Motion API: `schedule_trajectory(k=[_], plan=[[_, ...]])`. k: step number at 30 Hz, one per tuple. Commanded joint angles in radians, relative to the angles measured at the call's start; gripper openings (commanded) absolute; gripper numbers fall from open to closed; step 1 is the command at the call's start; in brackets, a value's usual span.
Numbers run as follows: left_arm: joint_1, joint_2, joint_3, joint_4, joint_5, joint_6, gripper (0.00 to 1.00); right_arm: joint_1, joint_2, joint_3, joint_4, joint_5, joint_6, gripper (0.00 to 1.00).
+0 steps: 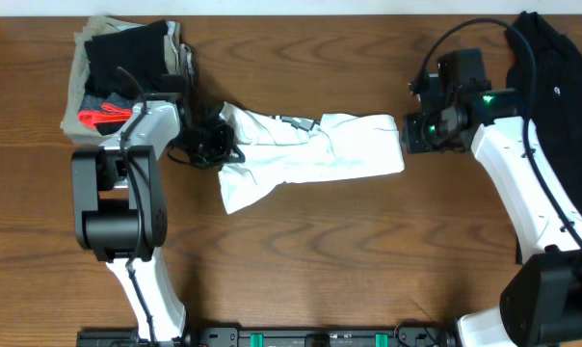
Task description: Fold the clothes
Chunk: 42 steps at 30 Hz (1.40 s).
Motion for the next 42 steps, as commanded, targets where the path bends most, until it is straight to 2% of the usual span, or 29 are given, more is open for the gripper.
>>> schedule_trajectory(k=[1, 7, 9, 12, 19, 22, 28, 36, 42], plan=[[-0.010, -0.069, 0.006, -0.038, -0.030, 0.045, 0.06, -0.003, 0.004, -0.050, 0.058, -0.048, 0.005, 0.01], [-0.019, -0.112, 0.006, -0.071, -0.093, 0.043, 0.06, -0.002, 0.040, -0.188, 0.333, -0.122, 0.075, 0.01], [-0.018, -0.123, 0.006, -0.070, -0.138, 0.004, 0.06, -0.002, 0.071, -0.224, 0.411, -0.126, 0.091, 0.01], [-0.018, -0.135, 0.006, -0.071, -0.196, -0.039, 0.06, -0.004, 0.132, -0.240, 0.479, -0.164, 0.091, 0.01], [-0.018, -0.142, 0.006, -0.074, -0.196, -0.039, 0.06, 0.001, 0.288, -0.239, 0.598, -0.292, 0.096, 0.01], [-0.018, -0.147, 0.006, -0.075, -0.204, -0.041, 0.06, 0.003, 0.332, -0.240, 0.619, -0.292, 0.118, 0.01], [-0.019, -0.206, 0.007, -0.095, -0.380, -0.129, 0.06, 0.003, 0.410, -0.240, 0.611, -0.288, 0.136, 0.01], [-0.055, -0.321, 0.007, -0.080, -0.379, -0.147, 0.06, 0.016, 0.419, -0.240, 0.580, -0.287, 0.115, 0.01], [-0.192, -0.338, 0.006, -0.003, -0.379, -0.147, 0.06, 0.024, 0.419, -0.240, 0.572, -0.284, 0.108, 0.01]])
